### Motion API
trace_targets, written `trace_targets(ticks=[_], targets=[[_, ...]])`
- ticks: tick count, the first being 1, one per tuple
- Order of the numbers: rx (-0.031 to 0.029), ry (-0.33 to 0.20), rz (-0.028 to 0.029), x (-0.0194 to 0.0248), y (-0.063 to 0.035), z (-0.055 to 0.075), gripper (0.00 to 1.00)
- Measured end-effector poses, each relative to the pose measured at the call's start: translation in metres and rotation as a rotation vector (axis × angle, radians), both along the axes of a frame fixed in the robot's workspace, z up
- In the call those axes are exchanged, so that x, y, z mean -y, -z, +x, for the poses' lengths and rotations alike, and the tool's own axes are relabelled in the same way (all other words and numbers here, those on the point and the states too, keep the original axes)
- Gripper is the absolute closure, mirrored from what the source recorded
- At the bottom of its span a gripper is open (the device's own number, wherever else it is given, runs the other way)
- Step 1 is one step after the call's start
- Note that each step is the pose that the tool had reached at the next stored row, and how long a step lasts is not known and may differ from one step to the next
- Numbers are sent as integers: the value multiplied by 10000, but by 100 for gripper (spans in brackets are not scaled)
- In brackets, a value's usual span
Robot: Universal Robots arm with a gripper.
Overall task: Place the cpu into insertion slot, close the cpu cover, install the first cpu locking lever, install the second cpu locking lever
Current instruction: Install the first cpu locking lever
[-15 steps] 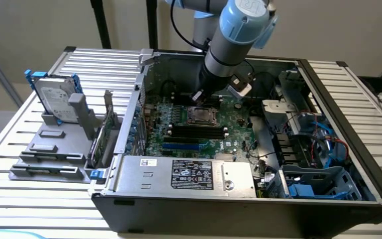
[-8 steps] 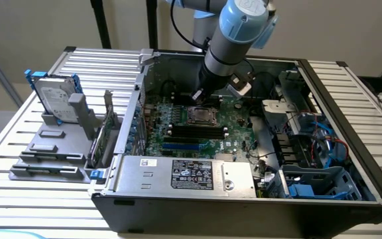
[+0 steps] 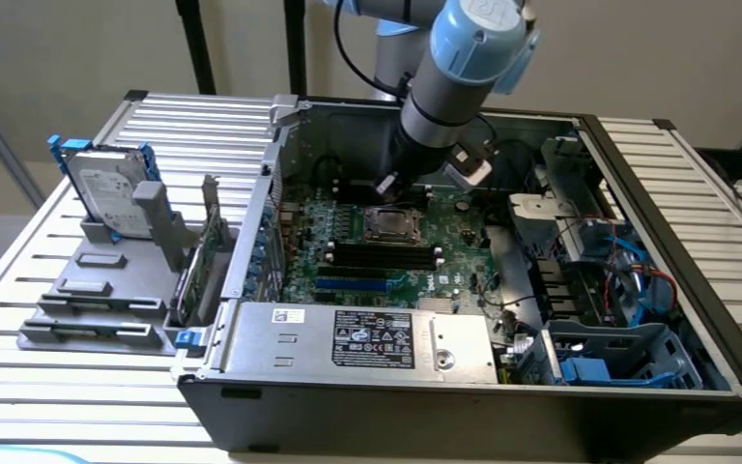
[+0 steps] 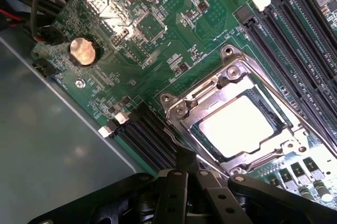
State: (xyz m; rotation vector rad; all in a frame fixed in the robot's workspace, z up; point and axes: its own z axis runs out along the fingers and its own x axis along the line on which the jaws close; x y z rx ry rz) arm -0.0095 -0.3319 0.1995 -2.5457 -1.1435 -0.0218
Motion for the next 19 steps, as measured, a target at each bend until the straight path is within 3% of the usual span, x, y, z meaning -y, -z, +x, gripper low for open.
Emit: trace_targets(ticks=[19], targets=[[1,-115,3,1,42,56,89]])
